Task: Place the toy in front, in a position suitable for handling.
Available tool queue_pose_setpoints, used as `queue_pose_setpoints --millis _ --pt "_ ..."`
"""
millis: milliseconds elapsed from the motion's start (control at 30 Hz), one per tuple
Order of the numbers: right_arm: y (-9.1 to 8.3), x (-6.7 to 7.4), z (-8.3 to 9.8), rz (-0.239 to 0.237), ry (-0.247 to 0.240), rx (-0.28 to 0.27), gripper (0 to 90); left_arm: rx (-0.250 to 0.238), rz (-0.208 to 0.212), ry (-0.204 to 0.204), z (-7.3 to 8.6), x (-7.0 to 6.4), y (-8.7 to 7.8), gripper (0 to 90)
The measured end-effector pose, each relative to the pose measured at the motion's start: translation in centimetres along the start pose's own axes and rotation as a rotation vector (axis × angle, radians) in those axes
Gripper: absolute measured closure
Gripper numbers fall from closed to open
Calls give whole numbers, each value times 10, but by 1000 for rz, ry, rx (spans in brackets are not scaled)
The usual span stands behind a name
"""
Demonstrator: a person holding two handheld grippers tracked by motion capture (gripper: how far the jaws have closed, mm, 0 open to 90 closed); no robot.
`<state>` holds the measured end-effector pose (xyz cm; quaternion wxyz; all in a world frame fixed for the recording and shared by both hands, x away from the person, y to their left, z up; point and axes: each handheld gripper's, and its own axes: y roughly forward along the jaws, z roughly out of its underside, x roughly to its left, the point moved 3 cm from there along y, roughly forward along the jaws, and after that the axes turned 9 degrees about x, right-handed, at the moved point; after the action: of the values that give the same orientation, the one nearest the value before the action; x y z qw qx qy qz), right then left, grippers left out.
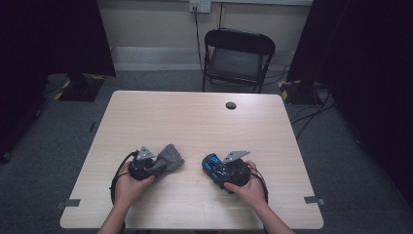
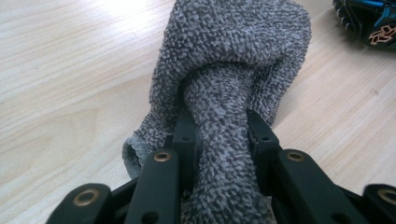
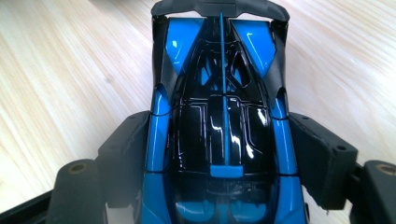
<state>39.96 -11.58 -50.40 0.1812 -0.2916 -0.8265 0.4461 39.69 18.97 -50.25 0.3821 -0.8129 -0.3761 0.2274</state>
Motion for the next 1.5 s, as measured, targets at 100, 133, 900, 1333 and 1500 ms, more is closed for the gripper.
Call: queue_pose_setpoints --millis 100,133,900,1333,1500 --pt "3 7 -9 -3 -15 -5 265 -3 3 -5 0 0 0 705" --pt "4 9 -11 -2 -19 -6 266 -3 3 -2 0 0 0 705" --pt "25 59 -31 -50 -128 12 276 -14 0 -13 1 4 -1 704" --pt "27 59 -32 -40 -130 10 277 -14 1 -11 -1 2 1 704" --pt "27 59 -32 -45 -121 2 277 -19 4 -7 -2 3 2 703"
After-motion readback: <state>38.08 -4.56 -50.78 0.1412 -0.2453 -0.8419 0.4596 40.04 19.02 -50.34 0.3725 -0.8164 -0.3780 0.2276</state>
